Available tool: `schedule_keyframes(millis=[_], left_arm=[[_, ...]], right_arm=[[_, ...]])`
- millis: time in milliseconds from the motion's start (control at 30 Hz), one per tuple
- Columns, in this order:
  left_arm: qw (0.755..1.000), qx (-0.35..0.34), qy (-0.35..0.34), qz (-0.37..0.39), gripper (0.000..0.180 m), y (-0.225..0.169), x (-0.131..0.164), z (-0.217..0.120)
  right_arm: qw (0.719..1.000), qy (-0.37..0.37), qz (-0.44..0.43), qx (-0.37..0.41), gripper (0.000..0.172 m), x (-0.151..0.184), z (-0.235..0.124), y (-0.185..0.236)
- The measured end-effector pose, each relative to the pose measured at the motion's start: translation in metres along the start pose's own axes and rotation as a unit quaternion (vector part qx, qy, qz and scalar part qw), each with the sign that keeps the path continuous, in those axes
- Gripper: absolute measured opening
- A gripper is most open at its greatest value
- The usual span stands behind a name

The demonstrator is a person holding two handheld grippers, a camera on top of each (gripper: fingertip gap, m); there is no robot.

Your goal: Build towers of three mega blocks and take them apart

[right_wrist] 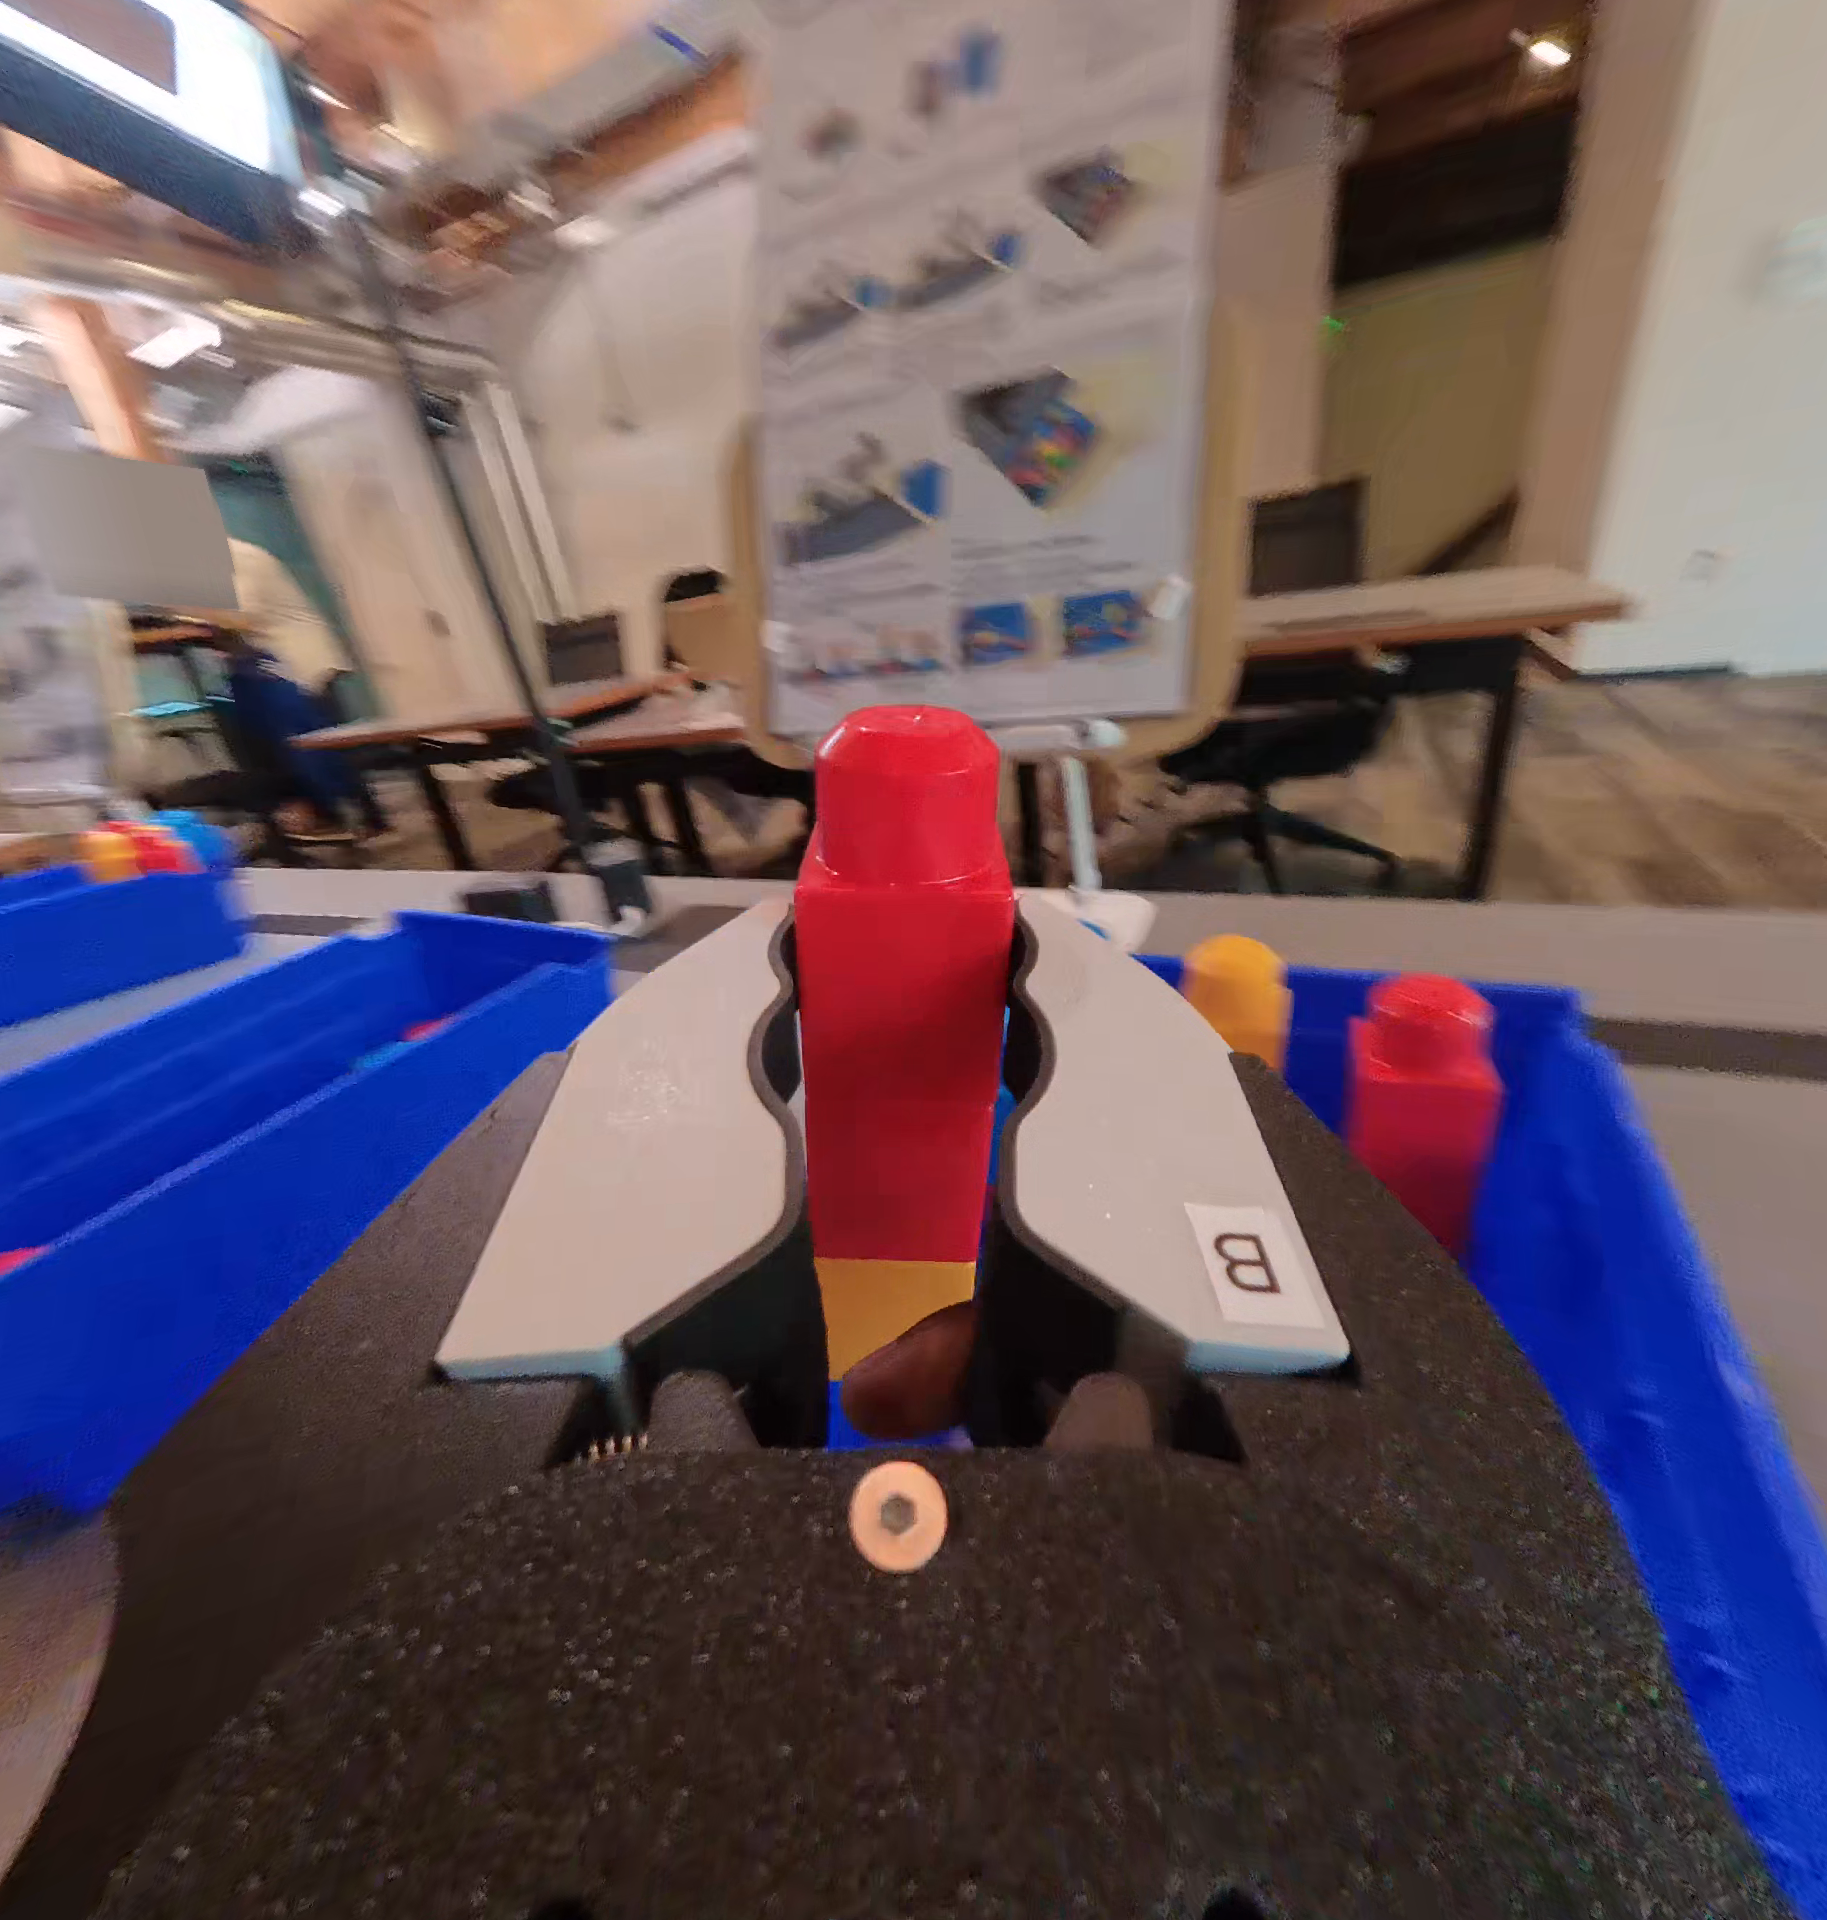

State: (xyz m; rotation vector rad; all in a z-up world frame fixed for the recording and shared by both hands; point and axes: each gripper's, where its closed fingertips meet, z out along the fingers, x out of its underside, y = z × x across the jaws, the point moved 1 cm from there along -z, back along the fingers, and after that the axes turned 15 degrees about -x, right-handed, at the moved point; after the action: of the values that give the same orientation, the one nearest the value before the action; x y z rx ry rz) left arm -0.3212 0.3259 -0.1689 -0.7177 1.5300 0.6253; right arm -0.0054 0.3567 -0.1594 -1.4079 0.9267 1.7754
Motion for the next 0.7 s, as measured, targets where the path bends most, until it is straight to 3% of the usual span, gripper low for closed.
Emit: schedule_keyframes(millis=[133,300,700], left_arm=[[0.999,-0.012,-0.032,-0.001,0.096,0.008,-0.012,-0.01],[0.998,-0.038,-0.046,0.03,0.093,0.016,-0.018,-0.016],[0.999,-0.026,-0.043,0.022,0.095,0.019,-0.018,-0.02]], right_arm=[[0.994,0.049,0.034,0.093,0.036,0.036,0.01,-0.065],[0.982,0.068,0.015,0.178,0.036,0.065,0.014,-0.105],[0.979,0.119,-0.036,0.159,0.036,0.096,0.028,-0.108]])
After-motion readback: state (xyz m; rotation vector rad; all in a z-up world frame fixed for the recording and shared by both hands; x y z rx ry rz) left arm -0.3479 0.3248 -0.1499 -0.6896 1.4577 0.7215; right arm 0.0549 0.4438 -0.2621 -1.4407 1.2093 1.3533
